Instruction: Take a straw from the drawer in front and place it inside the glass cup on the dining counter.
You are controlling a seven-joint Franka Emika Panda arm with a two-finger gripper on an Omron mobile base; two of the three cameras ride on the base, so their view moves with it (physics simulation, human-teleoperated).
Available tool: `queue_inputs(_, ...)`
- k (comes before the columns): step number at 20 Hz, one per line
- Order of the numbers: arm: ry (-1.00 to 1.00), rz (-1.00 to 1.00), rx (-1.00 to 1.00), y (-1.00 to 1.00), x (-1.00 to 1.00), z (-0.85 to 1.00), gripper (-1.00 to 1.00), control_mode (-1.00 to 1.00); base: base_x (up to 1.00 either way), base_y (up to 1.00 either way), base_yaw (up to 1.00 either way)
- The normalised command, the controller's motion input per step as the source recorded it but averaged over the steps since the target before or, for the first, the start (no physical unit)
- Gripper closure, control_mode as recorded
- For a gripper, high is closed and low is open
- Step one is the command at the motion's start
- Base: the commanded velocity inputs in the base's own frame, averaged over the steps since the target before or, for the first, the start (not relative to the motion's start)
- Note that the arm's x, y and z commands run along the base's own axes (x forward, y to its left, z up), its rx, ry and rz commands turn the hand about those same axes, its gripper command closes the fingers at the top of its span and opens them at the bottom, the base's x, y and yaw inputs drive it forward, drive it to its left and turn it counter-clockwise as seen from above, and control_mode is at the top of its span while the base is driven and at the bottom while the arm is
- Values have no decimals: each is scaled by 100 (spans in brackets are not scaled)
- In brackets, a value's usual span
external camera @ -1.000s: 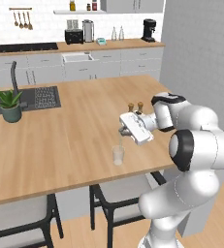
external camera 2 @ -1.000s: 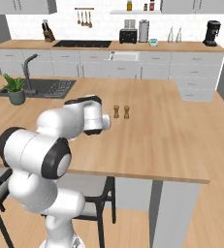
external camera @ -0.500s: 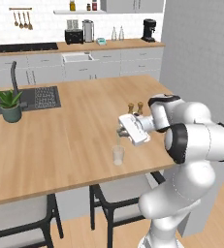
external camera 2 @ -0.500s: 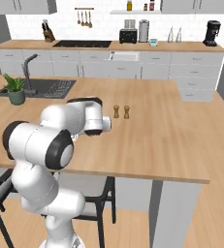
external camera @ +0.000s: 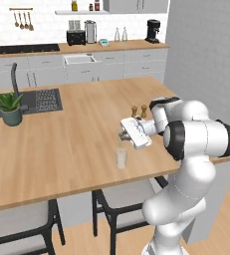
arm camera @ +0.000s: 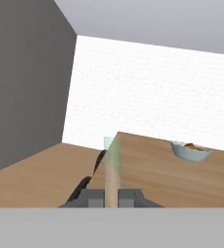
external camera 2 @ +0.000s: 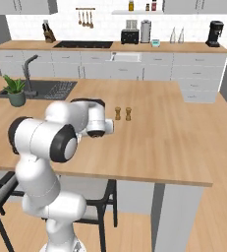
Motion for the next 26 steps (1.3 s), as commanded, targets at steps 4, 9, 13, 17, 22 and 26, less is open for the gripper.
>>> queue_inputs(4,0,0,0,1,23,-11,100,-100,0,0,0)
queue_inputs(9,0,0,0,0,-47,-6,100,-100,0,0,0)
queue_inputs(13,0,-1,0,0,-71,-3,100,-100,0,0,0)
queue_inputs(17,0,-4,0,0,-21,-5,100,-100,0,0,0)
queue_inputs(22,0,-4,0,0,6,-12,100,-100,0,0,0)
queue_inputs(26,0,-3,0,0,35,-16,-100,-100,0,0,0)
